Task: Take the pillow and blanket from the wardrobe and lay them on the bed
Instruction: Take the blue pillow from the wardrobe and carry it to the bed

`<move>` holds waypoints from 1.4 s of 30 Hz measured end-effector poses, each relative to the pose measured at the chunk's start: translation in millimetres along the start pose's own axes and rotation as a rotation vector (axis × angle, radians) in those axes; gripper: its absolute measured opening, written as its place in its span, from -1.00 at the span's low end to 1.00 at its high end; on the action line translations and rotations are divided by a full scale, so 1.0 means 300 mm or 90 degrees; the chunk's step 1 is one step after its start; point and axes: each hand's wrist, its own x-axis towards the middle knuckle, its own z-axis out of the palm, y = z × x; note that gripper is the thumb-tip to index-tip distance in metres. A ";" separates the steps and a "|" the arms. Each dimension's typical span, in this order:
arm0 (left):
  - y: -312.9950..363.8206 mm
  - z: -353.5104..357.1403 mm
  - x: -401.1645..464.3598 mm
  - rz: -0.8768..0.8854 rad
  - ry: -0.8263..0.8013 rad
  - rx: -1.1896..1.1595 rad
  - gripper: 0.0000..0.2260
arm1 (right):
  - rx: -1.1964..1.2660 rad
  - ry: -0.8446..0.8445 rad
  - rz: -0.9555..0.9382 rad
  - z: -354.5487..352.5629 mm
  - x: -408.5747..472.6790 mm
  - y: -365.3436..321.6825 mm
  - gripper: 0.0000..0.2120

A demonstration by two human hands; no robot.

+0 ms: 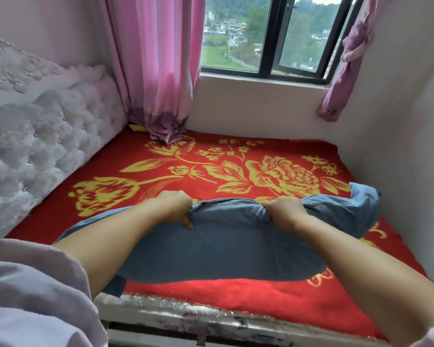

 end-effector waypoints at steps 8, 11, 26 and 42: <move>-0.227 -0.080 0.382 0.000 0.004 0.022 -0.58 | 0.006 -0.033 -0.014 0.021 0.433 0.032 -0.71; -0.320 -0.149 0.501 -0.002 0.018 0.022 -0.57 | 0.035 -0.012 -0.002 0.000 0.582 0.050 -0.73; -0.561 -0.265 0.998 -0.112 -0.025 -0.010 -0.55 | 0.025 0.046 -0.130 0.033 1.365 0.197 -0.66; -0.649 -0.636 1.591 -0.158 -0.038 -0.061 -0.61 | 0.032 0.046 -0.196 -0.039 2.007 0.611 -0.72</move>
